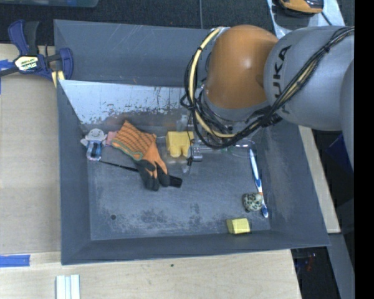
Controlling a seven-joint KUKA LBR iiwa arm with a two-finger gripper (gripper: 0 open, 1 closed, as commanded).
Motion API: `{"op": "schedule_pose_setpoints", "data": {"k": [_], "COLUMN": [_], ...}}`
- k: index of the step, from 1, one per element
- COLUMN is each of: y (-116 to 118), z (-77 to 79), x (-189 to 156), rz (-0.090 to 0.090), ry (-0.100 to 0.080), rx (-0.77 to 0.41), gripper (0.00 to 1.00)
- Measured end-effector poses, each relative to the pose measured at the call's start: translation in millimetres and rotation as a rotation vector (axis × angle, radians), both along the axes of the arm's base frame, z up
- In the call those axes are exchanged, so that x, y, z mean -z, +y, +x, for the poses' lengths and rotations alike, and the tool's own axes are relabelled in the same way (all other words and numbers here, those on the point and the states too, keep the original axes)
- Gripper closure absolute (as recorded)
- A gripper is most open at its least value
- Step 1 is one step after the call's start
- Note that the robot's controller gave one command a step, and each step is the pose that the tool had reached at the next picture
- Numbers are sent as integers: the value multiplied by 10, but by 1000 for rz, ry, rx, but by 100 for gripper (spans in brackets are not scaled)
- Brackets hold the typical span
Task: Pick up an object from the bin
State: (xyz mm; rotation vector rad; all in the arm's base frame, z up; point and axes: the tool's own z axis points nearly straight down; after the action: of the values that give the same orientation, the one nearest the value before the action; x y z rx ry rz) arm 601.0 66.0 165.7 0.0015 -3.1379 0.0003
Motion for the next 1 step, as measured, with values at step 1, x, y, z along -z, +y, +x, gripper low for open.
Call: {"op": "schedule_pose_setpoints", "data": {"k": [1], "y": [-1], "z": [19], "x": [-38], "rz": [1], "ry": [-7], "rx": [1], "gripper": [0]}}
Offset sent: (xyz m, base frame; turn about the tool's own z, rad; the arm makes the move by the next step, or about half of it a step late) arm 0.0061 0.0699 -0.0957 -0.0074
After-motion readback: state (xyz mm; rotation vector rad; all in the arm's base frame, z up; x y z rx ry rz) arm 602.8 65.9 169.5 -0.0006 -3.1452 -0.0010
